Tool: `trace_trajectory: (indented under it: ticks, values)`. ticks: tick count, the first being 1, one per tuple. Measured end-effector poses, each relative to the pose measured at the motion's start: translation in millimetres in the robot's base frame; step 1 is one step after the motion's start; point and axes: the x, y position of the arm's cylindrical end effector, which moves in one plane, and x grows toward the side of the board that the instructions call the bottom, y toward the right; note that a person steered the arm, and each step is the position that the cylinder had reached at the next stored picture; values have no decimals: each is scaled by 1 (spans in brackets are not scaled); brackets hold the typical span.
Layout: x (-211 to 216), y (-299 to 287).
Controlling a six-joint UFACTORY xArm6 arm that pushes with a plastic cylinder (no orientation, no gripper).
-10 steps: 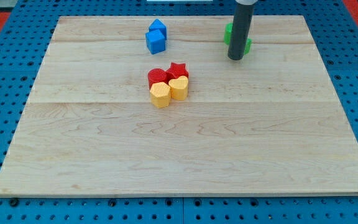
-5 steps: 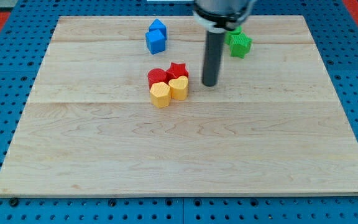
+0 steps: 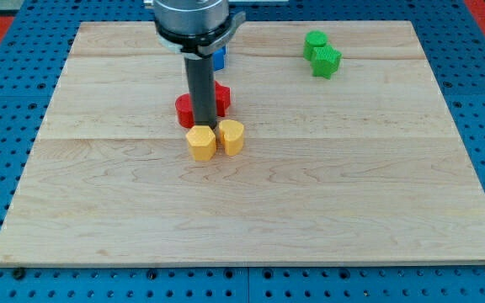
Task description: Push yellow heart closer to green star
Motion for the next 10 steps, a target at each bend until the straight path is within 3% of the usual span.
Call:
trace_trajectory:
  ticks: [4, 6, 8, 10]
  values:
    - [55, -65]
    - [80, -36]
    - [41, 24]
    - [28, 34]
